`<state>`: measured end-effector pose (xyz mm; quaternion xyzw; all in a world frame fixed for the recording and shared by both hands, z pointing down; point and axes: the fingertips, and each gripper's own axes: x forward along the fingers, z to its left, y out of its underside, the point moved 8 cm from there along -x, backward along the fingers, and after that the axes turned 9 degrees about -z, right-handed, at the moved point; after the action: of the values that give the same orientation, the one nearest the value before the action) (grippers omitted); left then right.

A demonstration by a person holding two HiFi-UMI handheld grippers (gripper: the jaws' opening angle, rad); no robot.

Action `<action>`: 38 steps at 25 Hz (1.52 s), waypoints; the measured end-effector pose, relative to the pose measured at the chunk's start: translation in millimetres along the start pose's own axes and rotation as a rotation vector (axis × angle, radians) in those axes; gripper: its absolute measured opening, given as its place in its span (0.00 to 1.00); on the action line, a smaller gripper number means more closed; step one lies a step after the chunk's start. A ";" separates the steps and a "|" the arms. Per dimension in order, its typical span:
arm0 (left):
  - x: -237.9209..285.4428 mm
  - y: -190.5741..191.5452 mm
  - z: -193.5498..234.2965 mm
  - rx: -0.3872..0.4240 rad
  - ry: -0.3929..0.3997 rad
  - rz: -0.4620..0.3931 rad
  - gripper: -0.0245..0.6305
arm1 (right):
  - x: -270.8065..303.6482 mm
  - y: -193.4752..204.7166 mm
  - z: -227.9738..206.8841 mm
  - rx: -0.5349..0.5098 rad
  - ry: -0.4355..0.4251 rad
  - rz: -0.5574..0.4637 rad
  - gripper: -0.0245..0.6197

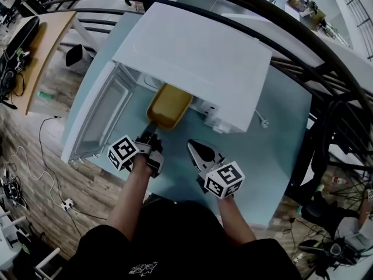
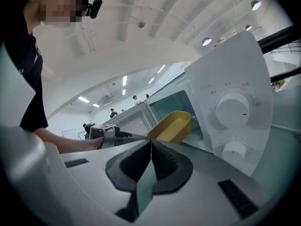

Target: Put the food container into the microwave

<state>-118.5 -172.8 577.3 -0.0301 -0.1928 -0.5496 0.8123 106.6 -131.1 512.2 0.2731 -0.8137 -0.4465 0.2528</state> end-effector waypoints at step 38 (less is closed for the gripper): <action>97.3 -17.4 -26.8 -0.034 0.041 -0.052 0.08 | 41.9 -6.5 -36.9 0.058 -0.040 0.002 0.05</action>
<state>-95.4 -272.3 583.4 -0.0277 -0.1673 -0.5741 0.8010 101.9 -183.9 531.1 0.2704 -0.8315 -0.4278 0.2291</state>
